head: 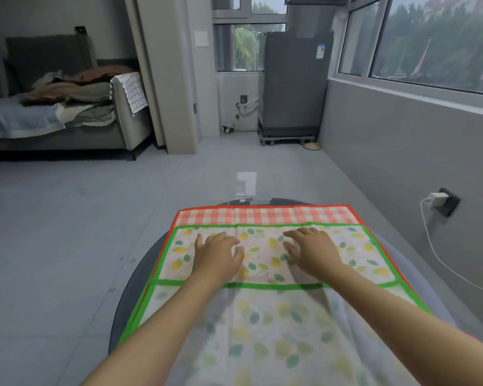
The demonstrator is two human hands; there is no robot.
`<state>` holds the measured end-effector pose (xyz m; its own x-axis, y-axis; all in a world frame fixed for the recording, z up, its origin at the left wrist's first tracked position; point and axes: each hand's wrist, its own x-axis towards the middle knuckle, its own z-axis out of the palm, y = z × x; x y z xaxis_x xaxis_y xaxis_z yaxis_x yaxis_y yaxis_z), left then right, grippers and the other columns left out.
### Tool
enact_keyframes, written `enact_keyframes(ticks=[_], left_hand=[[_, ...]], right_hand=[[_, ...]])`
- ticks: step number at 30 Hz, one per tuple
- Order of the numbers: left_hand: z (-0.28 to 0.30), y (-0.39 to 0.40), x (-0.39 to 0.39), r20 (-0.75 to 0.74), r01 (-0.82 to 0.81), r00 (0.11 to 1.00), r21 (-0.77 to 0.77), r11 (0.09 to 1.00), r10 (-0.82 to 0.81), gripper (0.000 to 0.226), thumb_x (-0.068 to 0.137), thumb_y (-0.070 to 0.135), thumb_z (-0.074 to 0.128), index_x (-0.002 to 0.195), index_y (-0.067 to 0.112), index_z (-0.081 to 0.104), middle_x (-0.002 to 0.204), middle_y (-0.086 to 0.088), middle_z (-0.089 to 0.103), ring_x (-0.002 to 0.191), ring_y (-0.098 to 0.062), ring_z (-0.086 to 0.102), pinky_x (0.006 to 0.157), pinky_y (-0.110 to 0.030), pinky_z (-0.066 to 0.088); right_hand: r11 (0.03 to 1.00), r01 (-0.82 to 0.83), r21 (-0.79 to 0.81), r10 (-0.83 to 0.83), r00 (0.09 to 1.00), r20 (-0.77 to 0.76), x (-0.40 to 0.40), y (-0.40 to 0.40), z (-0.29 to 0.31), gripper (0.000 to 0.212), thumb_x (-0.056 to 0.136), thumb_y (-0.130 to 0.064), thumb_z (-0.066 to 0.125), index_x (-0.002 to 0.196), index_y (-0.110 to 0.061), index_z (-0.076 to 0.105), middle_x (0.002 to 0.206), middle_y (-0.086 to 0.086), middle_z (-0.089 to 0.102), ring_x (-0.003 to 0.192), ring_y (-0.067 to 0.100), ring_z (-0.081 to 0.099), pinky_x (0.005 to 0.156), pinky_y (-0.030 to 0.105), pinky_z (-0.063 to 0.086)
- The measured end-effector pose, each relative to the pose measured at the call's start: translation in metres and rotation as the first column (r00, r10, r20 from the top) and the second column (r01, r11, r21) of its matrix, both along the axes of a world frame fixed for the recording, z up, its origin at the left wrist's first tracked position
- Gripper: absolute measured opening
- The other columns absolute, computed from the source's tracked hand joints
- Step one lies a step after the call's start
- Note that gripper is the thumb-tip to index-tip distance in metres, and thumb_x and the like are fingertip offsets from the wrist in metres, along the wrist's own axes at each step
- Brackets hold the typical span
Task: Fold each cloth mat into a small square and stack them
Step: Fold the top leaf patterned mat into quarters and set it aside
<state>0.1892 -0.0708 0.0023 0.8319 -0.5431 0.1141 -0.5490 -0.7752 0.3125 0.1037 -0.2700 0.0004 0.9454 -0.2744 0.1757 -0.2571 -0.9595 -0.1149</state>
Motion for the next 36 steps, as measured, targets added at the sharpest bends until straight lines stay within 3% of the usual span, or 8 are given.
enact_keyframes(ticks=[5, 9, 12, 16, 20, 25, 30, 36], left_hand=[[-0.014, -0.037, 0.050, -0.077, 0.000, 0.997, -0.103, 0.995, -0.007, 0.033, 0.098, 0.031, 0.036, 0.122, 0.026, 0.058, 0.132, 0.006, 0.053, 0.124, -0.015, 0.043, 0.114, -0.044, 0.008], [-0.025, -0.049, 0.085, -0.049, -0.034, 0.998, -0.098, 0.995, 0.030, 0.031, 0.096, 0.040, 0.040, 0.119, 0.030, 0.059, 0.125, 0.004, 0.053, 0.122, -0.018, 0.041, 0.109, -0.039, 0.015], [-0.031, -0.050, 0.096, -0.056, -0.017, 0.998, -0.118, 0.993, 0.011, 0.018, 0.090, 0.043, 0.052, 0.100, 0.031, 0.061, 0.104, 0.007, 0.050, 0.111, -0.017, 0.041, 0.100, -0.035, 0.021], [-0.027, -0.049, 0.097, -0.079, -0.015, 0.997, -0.292, 0.956, -0.008, 0.016, 0.084, 0.035, 0.065, 0.077, 0.022, 0.059, 0.087, 0.007, 0.050, 0.098, -0.019, 0.047, 0.085, -0.032, 0.034], [0.009, -0.035, 0.082, -0.060, 0.017, 0.997, -0.369, 0.929, -0.042, 0.014, 0.083, 0.033, 0.068, 0.077, 0.020, 0.067, 0.086, 0.008, 0.060, 0.085, -0.014, 0.056, 0.076, -0.031, 0.046], [0.076, -0.007, 0.044, -0.052, 0.055, 0.996, -0.286, 0.957, -0.073, 0.012, 0.080, 0.041, 0.070, 0.075, 0.030, 0.069, 0.066, 0.020, 0.059, 0.067, -0.001, 0.052, 0.063, -0.025, 0.038], [0.123, 0.028, -0.020, -0.045, 0.101, 0.992, -0.259, 0.961, -0.116, 0.013, 0.077, 0.040, 0.072, 0.068, 0.032, 0.068, 0.059, 0.022, 0.057, 0.063, 0.001, 0.051, 0.060, -0.025, 0.038], [0.112, 0.073, -0.088, -0.116, 0.090, 0.986, -0.219, 0.972, -0.118, 0.019, 0.071, 0.039, 0.078, 0.060, 0.029, 0.067, 0.054, 0.029, 0.057, 0.055, -0.001, 0.050, 0.057, -0.024, 0.041]], right_hand=[[0.996, 0.069, 0.052, -0.072, 0.996, 0.046, 0.044, -0.029, -0.007, 0.036, 0.097, -0.037, 0.039, 0.130, -0.026, 0.050, 0.133, -0.003, 0.053, 0.120, 0.021, 0.047, 0.100, 0.035, 0.034], [0.992, 0.112, 0.059, -0.115, 0.993, 0.041, 0.063, -0.046, -0.023, 0.033, 0.095, -0.041, 0.041, 0.120, -0.024, 0.056, 0.124, -0.001, 0.057, 0.115, 0.022, 0.045, 0.098, 0.036, 0.031], [0.981, 0.148, 0.128, -0.153, 0.988, 0.024, 0.069, -0.054, -0.030, 0.028, 0.092, -0.042, 0.048, 0.109, -0.021, 0.056, 0.116, 0.001, 0.055, 0.114, 0.024, 0.041, 0.097, 0.037, 0.028], [0.986, 0.105, 0.132, -0.117, 0.989, 0.090, 0.070, -0.052, -0.026, 0.021, 0.091, -0.037, 0.052, 0.098, -0.018, 0.058, 0.107, 0.001, 0.055, 0.107, 0.024, 0.042, 0.092, 0.034, 0.027], [0.968, 0.052, 0.244, -0.117, 0.959, 0.258, 0.054, -0.049, 0.006, 0.016, 0.088, -0.033, 0.059, 0.089, -0.018, 0.061, 0.096, -0.002, 0.064, 0.098, 0.022, 0.053, 0.087, 0.032, 0.026], [0.993, -0.029, 0.111, -0.009, 0.946, 0.323, 0.007, -0.035, 0.072, 0.019, 0.086, -0.039, 0.061, 0.090, -0.021, 0.065, 0.091, -0.004, 0.070, 0.088, 0.021, 0.059, 0.085, 0.029, 0.029], [0.994, -0.095, 0.058, 0.077, 0.964, 0.256, -0.063, -0.003, 0.121, 0.017, 0.085, -0.040, 0.063, 0.090, -0.024, 0.064, 0.082, -0.010, 0.063, 0.074, 0.010, 0.049, 0.065, 0.025, 0.035], [0.982, -0.169, 0.084, 0.159, 0.981, 0.106, -0.140, 0.034, 0.115, 0.017, 0.083, -0.043, 0.064, 0.075, -0.036, 0.051, 0.074, -0.016, 0.057, 0.066, 0.005, 0.047, 0.056, 0.017, 0.032]])
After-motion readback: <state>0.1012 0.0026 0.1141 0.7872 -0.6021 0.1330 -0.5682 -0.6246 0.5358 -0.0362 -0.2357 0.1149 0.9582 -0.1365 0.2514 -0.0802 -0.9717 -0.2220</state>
